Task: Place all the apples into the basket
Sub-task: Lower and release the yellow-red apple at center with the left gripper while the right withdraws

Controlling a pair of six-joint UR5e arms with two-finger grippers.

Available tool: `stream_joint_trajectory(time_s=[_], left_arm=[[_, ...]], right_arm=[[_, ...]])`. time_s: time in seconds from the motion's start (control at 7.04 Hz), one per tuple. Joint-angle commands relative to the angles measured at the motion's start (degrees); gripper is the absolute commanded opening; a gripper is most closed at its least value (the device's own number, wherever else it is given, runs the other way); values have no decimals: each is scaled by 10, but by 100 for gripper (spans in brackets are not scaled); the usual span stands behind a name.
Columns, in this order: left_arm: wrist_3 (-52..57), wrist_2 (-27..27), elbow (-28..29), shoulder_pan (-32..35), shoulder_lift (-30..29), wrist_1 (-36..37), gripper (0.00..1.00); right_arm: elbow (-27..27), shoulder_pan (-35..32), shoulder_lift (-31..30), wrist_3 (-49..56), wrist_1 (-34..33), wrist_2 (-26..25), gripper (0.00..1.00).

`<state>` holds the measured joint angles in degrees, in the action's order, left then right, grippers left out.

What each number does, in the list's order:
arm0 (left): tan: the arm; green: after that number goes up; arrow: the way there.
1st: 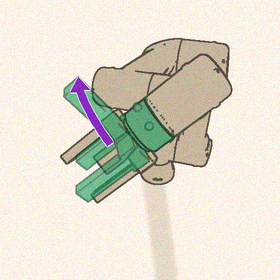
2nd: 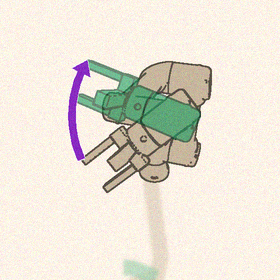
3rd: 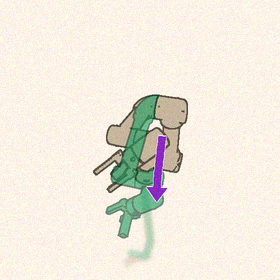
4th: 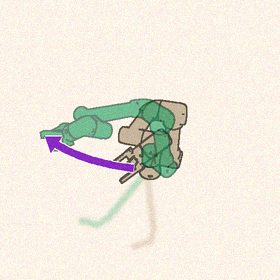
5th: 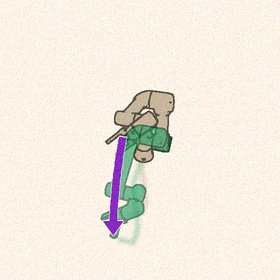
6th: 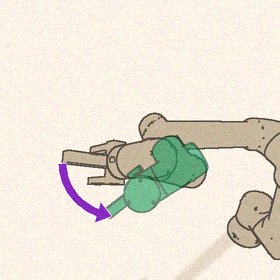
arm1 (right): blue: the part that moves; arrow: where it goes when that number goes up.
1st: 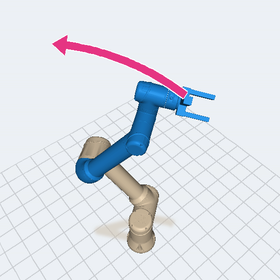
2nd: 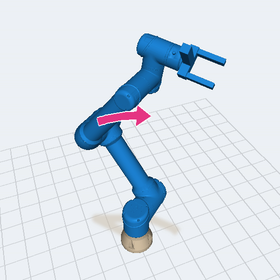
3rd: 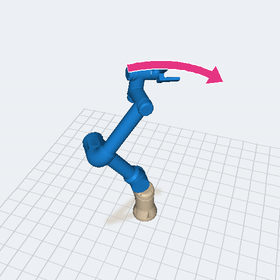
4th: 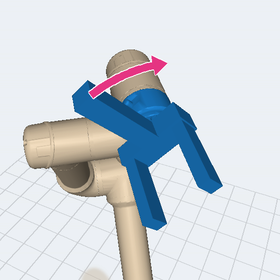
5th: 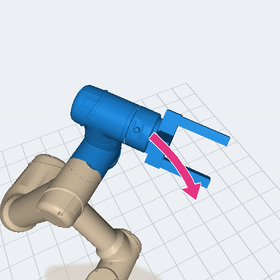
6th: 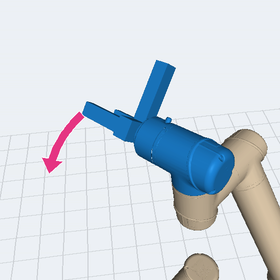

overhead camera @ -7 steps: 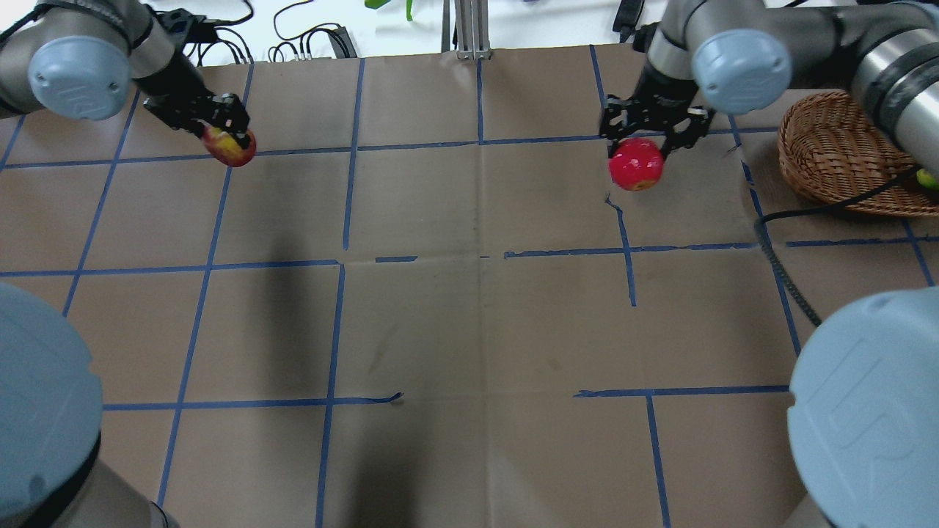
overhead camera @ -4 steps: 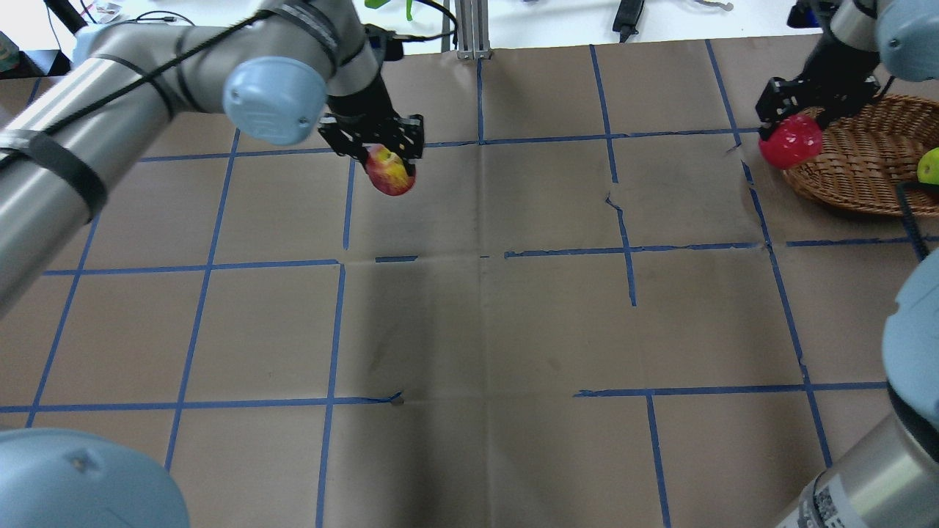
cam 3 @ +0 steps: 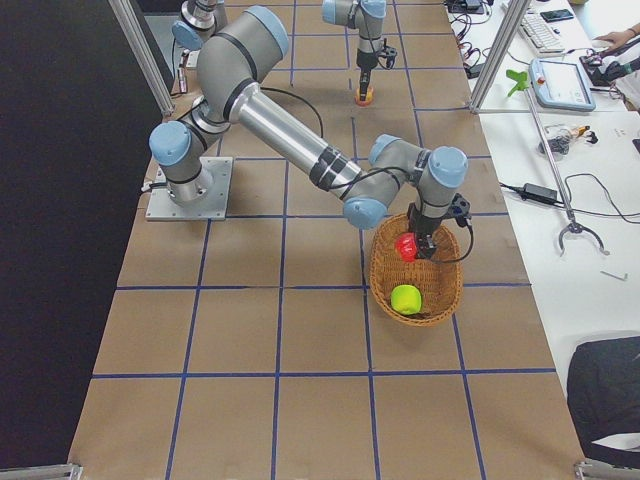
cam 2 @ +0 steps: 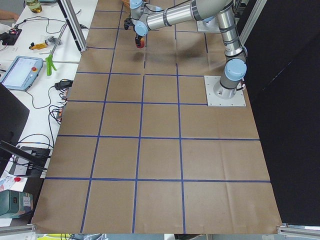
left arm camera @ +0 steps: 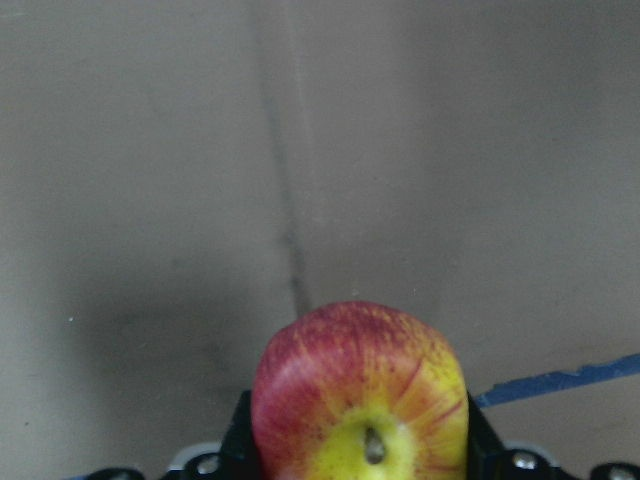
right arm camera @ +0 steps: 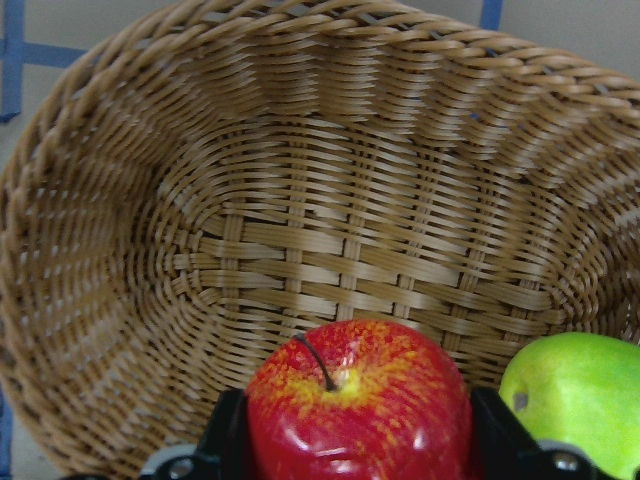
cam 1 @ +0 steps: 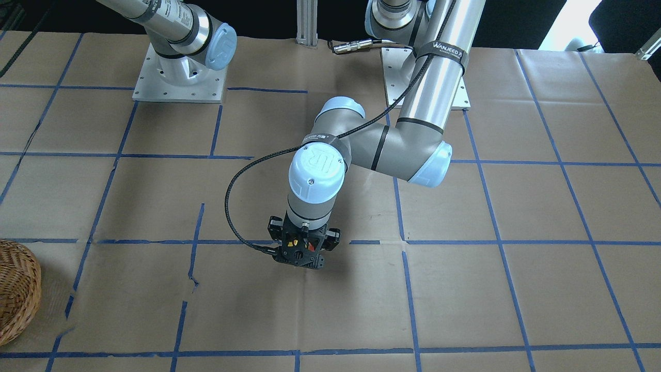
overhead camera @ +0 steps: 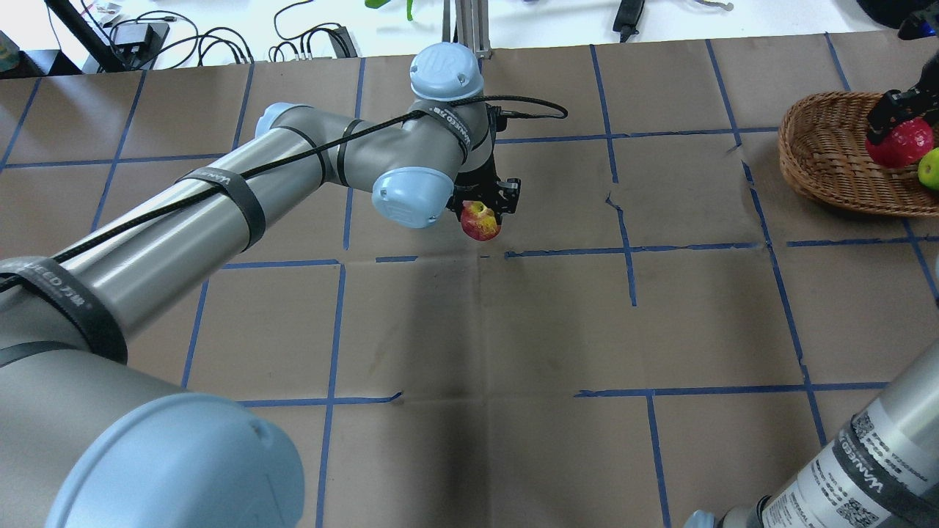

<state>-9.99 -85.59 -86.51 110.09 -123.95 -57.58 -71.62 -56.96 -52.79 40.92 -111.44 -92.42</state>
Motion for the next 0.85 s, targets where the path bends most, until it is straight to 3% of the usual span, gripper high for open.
stream_joint_trajectory(time_s=[0.0, 0.14, 0.28, 0.71], left_arm=[[1, -3, -6, 2, -10, 9, 28], [1, -45, -6, 3, -10, 7, 66], [1, -68, -8, 5, -12, 6, 98], [1, -62, 19, 1, 16, -33, 99]], right_arm=[[11, 13, 31, 11, -18, -5, 19], [9, 13, 33, 17, -16, -7, 92], [9, 13, 31, 18, -11, -8, 99], [13, 7, -12, 9, 57, -7, 99]])
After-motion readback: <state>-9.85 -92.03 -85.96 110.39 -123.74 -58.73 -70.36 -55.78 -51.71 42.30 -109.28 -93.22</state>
